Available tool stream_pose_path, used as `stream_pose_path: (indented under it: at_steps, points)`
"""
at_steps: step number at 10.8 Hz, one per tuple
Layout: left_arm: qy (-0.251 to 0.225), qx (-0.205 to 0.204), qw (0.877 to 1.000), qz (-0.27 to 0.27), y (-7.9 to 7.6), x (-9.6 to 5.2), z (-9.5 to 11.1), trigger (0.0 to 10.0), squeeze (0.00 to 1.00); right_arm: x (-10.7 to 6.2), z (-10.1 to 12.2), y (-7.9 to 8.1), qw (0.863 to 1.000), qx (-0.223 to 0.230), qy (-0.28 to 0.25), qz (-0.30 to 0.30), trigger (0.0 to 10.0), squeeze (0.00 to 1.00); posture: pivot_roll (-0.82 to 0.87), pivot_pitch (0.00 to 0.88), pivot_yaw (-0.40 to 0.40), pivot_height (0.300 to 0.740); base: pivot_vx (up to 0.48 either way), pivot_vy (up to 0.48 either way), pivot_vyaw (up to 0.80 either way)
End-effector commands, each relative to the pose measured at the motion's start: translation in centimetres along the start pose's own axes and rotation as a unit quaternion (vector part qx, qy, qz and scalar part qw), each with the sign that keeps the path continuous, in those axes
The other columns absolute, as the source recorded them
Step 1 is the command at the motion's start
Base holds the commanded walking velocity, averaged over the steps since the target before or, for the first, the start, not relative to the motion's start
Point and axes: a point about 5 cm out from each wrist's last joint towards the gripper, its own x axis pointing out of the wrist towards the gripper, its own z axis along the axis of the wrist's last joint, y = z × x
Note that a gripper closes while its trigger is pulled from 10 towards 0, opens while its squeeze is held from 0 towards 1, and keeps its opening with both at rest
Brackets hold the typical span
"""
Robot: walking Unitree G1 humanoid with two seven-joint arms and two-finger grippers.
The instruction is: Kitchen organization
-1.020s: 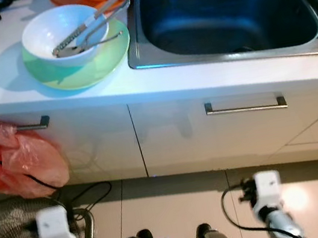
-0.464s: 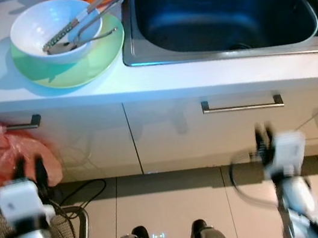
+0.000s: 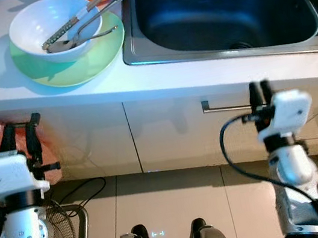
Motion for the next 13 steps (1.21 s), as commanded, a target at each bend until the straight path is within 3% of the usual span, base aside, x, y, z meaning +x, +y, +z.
stream_pose_path:
  at_steps: [1,4,6,9,13]
  points:
    - [-0.013,0.002,1.0,-0.015,-0.5,0.2,0.9,10.0,0.0,0.4,1.6,-0.9,1.0,-0.011,-0.018,-0.02,10.0,0.0,0.12,0.268,-0.067,0.74,0.0,0.0,0.0]
    - [-0.036,-0.001,0.999,-0.025,-0.8,1.5,2.7,10.0,0.0,1.6,5.2,-2.0,0.994,-0.039,-0.065,-0.077,10.0,0.0,0.12,0.267,-0.068,0.74,0.0,0.0,0.0]
    - [-0.043,-0.002,0.999,-0.033,-1.0,2.2,3.2,10.0,0.0,2.3,6.4,-1.2,0.995,-0.032,-0.077,-0.056,10.0,0.0,0.11,0.264,-0.072,0.74,0.0,0.0,0.0]
    - [-0.068,0.0,0.996,-0.064,-2.8,4.1,4.0,10.0,0.0,2.9,3.7,1.9,0.999,0.034,-0.022,0.01,10.0,0.0,0.12,0.251,-0.077,0.74,0.0,0.0,0.0]
    - [-0.101,-0.01,0.989,-0.108,-5.3,6.2,5.0,10.0,0.0,5.4,3.4,6.0,0.991,0.106,-0.032,0.07,10.0,0.0,0.15,0.217,-0.072,0.74,0.0,0.0,0.0]
